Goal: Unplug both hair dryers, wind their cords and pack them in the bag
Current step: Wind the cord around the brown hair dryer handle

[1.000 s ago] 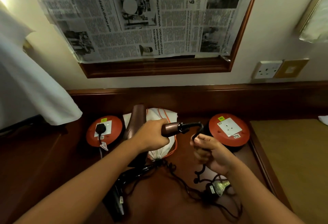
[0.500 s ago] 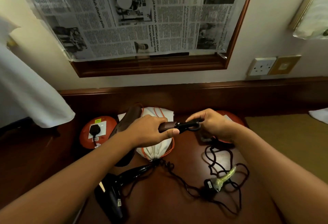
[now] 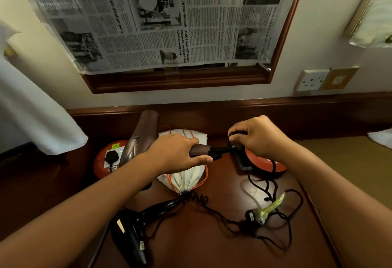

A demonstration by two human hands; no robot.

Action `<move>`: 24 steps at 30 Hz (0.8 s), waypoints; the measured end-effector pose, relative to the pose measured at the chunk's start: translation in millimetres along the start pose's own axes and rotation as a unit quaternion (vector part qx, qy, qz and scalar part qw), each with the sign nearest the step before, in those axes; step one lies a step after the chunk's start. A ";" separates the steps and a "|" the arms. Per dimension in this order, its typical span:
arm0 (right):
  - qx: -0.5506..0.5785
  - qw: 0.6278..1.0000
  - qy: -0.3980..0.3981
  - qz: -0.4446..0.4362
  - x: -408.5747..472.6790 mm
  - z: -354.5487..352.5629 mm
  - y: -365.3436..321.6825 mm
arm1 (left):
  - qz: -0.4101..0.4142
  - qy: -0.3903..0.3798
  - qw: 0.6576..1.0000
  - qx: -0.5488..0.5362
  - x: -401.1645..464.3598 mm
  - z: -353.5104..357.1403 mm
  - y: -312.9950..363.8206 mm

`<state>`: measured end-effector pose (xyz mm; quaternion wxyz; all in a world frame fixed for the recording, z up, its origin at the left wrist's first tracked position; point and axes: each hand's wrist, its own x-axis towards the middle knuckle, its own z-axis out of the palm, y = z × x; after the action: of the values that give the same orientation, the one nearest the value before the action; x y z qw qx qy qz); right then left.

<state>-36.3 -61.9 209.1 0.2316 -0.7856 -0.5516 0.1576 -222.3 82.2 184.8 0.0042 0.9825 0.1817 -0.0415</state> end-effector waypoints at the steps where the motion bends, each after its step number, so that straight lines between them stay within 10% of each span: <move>1: -0.018 1.000 0.016 -0.004 -0.9 1.6 -0.1 | -0.005 0.004 1.000 0.008 0.8 0.3 0.0; 12: -0.003 0.978 0.203 -0.049 -22.3 39.4 -3.0 | -0.107 0.003 0.994 0.012 6.1 8.8 5.0; 24: 0.400 0.907 0.109 0.073 -43.2 74.5 -9.0 | -0.146 0.053 0.986 -0.066 7.1 0.1 1.6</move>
<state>-95.6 -85.7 150.9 0.5733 -0.6772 -0.3547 0.2948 -215.2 83.2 184.1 0.0536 0.9436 0.3259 0.0222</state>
